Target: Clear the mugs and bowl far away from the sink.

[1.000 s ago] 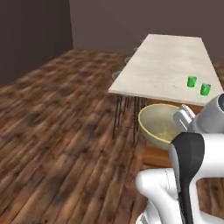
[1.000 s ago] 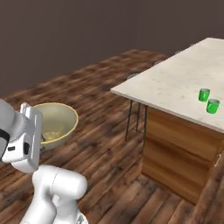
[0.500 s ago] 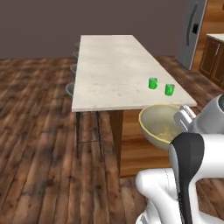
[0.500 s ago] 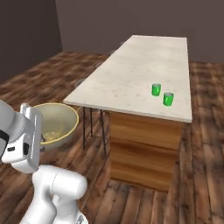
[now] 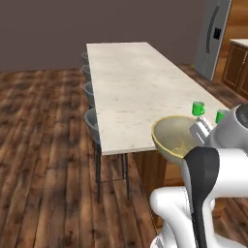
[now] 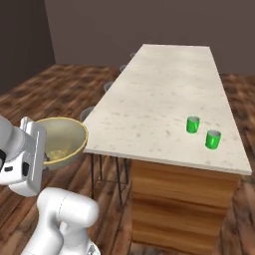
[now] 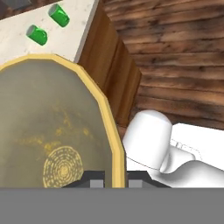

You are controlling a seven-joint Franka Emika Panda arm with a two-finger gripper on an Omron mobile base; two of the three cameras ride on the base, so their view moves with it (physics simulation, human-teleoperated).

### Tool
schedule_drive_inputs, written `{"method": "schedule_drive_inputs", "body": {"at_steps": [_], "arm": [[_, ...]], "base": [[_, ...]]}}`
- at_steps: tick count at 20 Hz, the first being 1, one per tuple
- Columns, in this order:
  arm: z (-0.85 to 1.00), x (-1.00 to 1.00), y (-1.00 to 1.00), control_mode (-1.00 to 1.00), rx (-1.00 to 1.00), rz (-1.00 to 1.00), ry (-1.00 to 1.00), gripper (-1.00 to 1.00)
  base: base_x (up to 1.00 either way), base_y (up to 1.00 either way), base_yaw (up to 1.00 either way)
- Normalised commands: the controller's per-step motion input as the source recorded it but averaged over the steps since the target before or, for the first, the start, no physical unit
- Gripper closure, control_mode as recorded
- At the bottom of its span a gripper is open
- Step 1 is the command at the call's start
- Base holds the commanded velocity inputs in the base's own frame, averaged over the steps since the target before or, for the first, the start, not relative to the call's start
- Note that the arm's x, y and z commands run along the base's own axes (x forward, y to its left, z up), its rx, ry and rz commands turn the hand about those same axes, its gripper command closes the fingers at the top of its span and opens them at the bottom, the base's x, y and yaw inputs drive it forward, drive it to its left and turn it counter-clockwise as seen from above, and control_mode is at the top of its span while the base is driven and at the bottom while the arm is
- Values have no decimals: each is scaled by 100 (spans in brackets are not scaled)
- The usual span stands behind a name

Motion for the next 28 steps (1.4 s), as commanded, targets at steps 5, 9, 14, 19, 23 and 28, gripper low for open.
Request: {"method": "schedule_drive_inputs", "body": {"at_steps": [5, 9, 14, 19, 23, 28], "arm": [[0, 0, 0, 100, 0, 0, 0, 100], [0, 0, 0, 100, 0, 0, 0, 100], [0, 0, 0, 100, 0, 0, 0, 100], [0, 0, 0, 100, 0, 0, 0, 100], [0, 0, 0, 100, 0, 0, 0, 100], [0, 0, 0, 100, 0, 0, 0, 100]], "base": [[100, -9, -3], [100, -37, 6], [100, -28, 3], [100, 0, -20], [100, 3, -46], [100, 0, -41]]}}
